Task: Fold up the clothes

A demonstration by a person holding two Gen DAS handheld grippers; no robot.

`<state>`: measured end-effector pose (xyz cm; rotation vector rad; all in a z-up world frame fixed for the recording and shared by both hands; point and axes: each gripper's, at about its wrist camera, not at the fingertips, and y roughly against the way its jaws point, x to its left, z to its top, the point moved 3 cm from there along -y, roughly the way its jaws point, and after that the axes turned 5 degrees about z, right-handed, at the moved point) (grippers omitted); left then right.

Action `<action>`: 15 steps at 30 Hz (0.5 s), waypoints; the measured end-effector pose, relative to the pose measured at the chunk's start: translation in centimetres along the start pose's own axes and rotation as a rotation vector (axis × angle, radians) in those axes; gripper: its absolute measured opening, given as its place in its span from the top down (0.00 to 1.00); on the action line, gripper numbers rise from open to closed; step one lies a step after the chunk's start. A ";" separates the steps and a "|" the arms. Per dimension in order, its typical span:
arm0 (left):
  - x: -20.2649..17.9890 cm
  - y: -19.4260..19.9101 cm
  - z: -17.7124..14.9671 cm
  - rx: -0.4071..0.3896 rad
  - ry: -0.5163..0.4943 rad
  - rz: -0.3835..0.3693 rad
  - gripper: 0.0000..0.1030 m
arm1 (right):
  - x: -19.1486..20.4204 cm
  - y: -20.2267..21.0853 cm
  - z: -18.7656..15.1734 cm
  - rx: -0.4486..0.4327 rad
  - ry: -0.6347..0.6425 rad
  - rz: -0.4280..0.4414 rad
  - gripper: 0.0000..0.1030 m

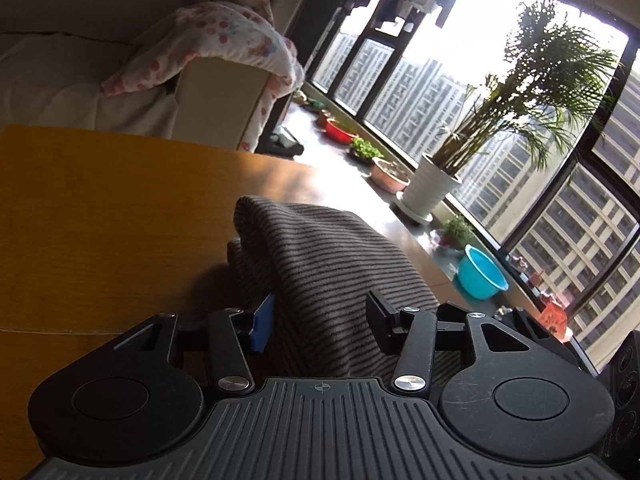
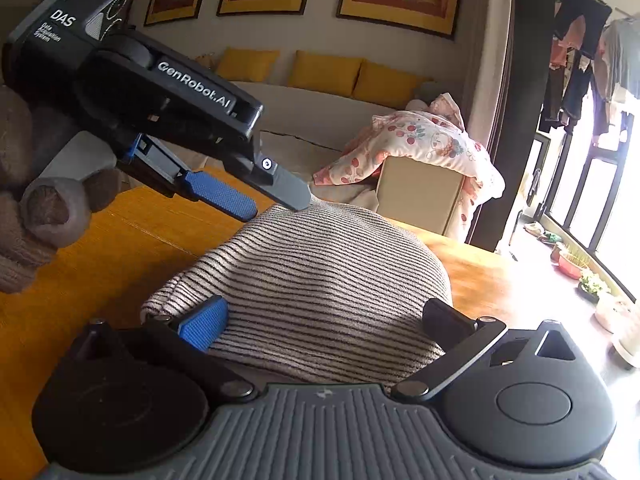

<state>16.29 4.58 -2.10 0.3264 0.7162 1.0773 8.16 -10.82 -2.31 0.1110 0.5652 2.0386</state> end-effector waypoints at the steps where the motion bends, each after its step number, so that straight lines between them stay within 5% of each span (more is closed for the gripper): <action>1: -0.1 -0.2 -0.4 0.003 -0.013 0.012 0.49 | -0.1 0.0 0.0 0.003 -0.003 0.004 0.00; 5: -0.3 0.0 -0.7 -0.012 -0.070 0.047 0.41 | -1.2 0.9 0.4 0.025 -0.044 0.079 0.00; 10: 0.1 -0.2 -1.2 -0.014 -0.066 0.040 0.36 | -8.8 2.5 2.0 0.020 -0.415 0.239 0.00; 15: 0.3 0.0 -1.5 -0.017 -0.064 0.034 0.35 | -14.8 -2.6 1.5 0.140 -0.648 0.287 0.04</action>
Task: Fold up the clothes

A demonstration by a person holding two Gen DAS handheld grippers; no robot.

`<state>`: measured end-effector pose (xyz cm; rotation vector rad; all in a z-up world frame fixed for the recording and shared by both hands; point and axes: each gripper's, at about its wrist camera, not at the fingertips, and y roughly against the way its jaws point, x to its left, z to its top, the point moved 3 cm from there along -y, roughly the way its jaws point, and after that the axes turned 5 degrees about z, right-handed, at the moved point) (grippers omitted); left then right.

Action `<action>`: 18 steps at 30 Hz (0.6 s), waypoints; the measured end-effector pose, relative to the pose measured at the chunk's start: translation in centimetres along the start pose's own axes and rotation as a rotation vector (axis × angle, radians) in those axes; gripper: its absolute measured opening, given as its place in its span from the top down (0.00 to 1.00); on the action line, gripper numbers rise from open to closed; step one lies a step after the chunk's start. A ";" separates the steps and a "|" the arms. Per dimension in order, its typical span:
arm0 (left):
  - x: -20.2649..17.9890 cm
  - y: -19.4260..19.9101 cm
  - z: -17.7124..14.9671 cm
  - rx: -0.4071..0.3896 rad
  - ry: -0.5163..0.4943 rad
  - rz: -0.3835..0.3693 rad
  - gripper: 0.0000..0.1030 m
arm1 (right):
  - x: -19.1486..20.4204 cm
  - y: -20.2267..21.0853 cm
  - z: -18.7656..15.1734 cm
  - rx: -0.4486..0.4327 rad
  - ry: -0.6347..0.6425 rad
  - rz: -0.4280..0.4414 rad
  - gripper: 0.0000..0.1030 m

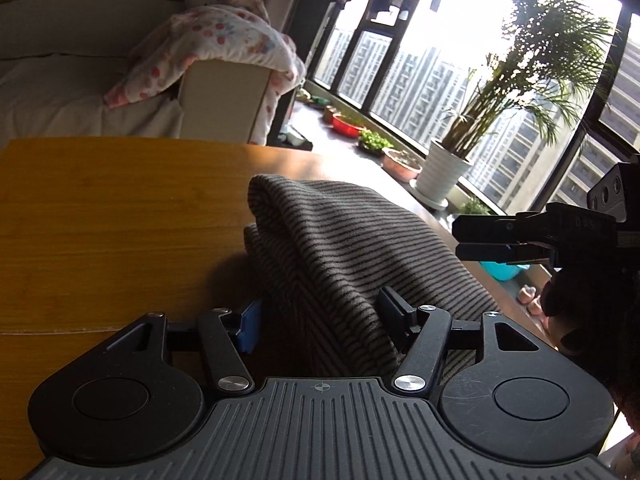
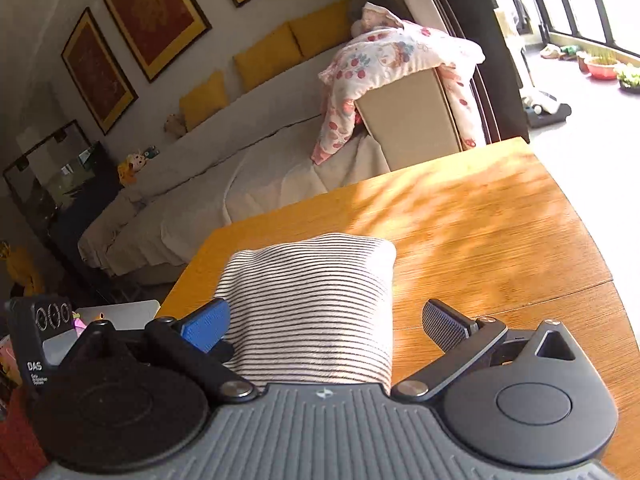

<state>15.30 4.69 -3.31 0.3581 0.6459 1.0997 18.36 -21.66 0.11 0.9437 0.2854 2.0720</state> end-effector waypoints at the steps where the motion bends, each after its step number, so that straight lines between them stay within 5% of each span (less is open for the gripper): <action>1: 0.0 0.0 0.0 0.001 0.000 -0.002 0.35 | -0.9 -1.0 0.5 0.024 -0.028 -0.001 0.07; 6: 0.8 -0.4 0.4 0.009 0.011 -0.020 0.35 | -1.7 -5.7 0.3 0.125 -0.138 0.079 0.13; 10: 1.2 -0.4 0.2 0.020 0.026 -0.035 0.35 | 2.9 -3.2 0.6 0.019 0.100 0.126 0.16; 13: 1.0 -0.7 0.2 0.022 0.031 -0.049 0.35 | 2.5 -3.3 0.6 0.032 0.130 0.033 0.17; 15: 0.7 -0.8 0.2 0.021 0.027 -0.048 0.35 | 0.6 -4.4 0.0 0.066 0.162 -0.122 0.15; 18: 0.5 -0.8 0.2 0.023 0.017 -0.040 0.34 | -0.4 -3.7 -0.8 0.041 0.133 -0.150 0.09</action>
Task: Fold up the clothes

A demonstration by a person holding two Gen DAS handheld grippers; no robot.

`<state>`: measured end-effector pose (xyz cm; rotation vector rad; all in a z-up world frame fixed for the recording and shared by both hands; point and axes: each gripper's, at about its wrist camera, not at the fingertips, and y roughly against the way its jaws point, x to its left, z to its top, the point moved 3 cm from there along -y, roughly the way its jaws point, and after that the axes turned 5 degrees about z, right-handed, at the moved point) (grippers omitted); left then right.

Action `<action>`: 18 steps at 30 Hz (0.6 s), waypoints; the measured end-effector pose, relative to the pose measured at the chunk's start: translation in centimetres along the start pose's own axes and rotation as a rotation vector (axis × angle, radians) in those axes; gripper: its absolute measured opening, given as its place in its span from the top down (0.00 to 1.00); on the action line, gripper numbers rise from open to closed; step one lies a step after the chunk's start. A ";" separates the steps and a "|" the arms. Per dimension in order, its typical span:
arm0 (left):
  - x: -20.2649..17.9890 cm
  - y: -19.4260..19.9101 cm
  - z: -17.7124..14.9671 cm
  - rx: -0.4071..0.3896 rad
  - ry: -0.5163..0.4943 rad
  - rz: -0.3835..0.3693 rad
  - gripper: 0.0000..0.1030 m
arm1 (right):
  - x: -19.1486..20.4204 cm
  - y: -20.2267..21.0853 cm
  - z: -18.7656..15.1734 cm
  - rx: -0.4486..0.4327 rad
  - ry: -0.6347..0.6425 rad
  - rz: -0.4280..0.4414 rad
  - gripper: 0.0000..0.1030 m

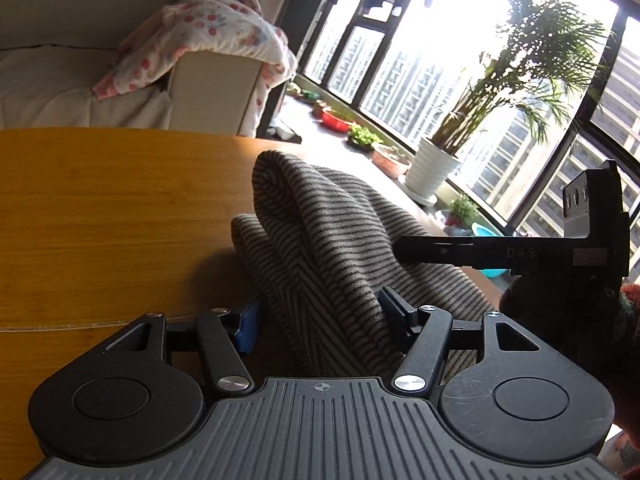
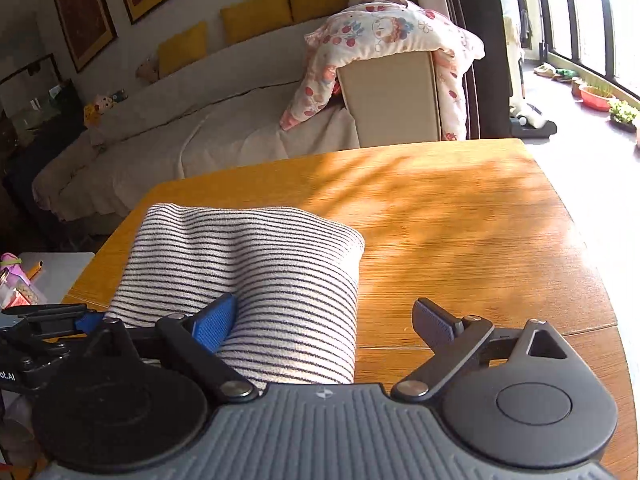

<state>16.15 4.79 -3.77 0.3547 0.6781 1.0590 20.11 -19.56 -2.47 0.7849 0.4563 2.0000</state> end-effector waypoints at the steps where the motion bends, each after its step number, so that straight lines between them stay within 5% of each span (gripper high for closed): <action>1: -0.1 0.0 0.0 0.001 -0.003 0.003 0.33 | 0.1 0.6 -0.1 -0.010 -0.008 0.006 0.09; 7: 0.5 -0.1 0.1 0.000 0.023 -0.002 0.31 | -0.6 3.4 -2.4 0.013 -0.117 0.158 0.05; 11: 0.6 -0.2 0.3 0.005 0.029 -0.002 0.28 | -1.1 3.6 -5.0 0.047 -0.205 0.184 0.05; 18: 1.5 0.6 0.7 0.000 0.039 0.026 0.29 | 3.5 5.4 -4.9 -0.006 -0.115 0.305 0.18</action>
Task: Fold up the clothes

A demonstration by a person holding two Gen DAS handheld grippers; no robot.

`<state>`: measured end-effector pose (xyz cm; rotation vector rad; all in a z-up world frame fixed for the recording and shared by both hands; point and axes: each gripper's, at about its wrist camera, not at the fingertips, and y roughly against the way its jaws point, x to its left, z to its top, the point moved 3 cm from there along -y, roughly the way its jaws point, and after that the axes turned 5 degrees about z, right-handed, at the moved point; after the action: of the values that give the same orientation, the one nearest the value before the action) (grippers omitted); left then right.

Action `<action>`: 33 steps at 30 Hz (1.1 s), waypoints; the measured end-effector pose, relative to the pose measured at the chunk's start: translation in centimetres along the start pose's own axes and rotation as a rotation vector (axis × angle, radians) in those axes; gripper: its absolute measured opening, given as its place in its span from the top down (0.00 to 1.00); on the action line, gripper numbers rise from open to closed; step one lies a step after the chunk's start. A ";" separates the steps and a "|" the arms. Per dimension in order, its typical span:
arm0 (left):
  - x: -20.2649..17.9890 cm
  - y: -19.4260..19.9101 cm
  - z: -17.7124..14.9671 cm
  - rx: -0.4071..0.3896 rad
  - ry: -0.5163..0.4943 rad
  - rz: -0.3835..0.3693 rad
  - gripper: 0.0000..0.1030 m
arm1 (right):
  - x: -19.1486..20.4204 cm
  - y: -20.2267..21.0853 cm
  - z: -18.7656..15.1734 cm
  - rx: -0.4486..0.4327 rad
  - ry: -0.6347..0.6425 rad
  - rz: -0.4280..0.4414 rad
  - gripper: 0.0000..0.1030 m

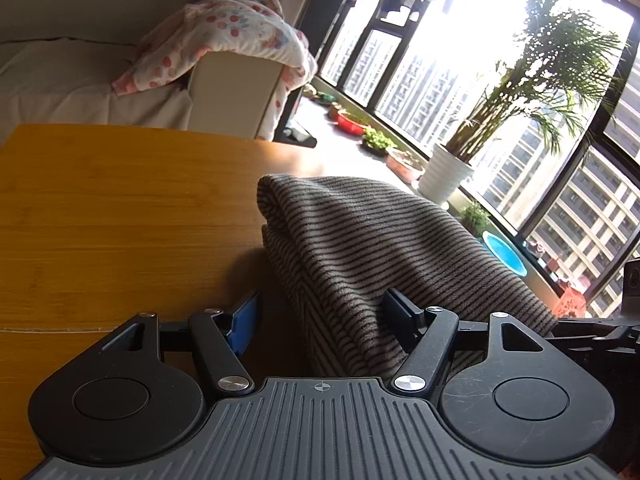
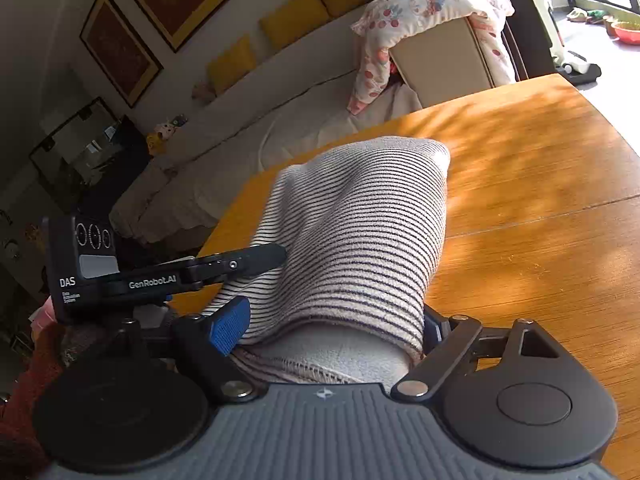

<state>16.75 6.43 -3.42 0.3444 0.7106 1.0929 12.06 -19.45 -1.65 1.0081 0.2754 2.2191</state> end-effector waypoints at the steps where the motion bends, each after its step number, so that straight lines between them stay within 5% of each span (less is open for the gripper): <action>1: 0.1 0.0 -0.1 0.005 0.009 -0.010 0.29 | 0.1 0.2 0.0 -0.005 0.004 0.007 0.19; 6: -0.2 -0.1 -0.6 0.008 0.012 -0.024 0.28 | -0.7 0.1 -1.1 0.034 0.136 -0.247 0.16; 12: -0.4 0.1 -0.6 0.001 0.007 -0.005 0.28 | 2.2 2.3 1.5 -0.103 0.287 -0.269 0.09; 19: -2.1 1.8 0.7 -0.054 -0.052 -0.005 0.38 | 2.0 -2.7 -1.6 -0.018 0.610 -0.471 0.06; 24: -4.8 0.8 4.7 -0.127 -0.119 -0.072 0.38 | 1.6 -2.3 -1.6 -0.032 0.583 -0.469 0.05; 28: -5.6 -4.3 4.9 -0.027 -0.198 0.041 0.43 | 2.7 -1.4 -1.5 -0.045 0.597 -0.468 0.05; 33: -5.5 -5.0 4.2 -0.015 -0.231 0.060 0.42 | 6.3 -0.2 -1.4 -0.105 0.621 -0.339 0.00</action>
<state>21.55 -0.31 -1.33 0.4732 0.4892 1.0943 8.16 -15.03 1.04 0.1704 0.5496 2.1429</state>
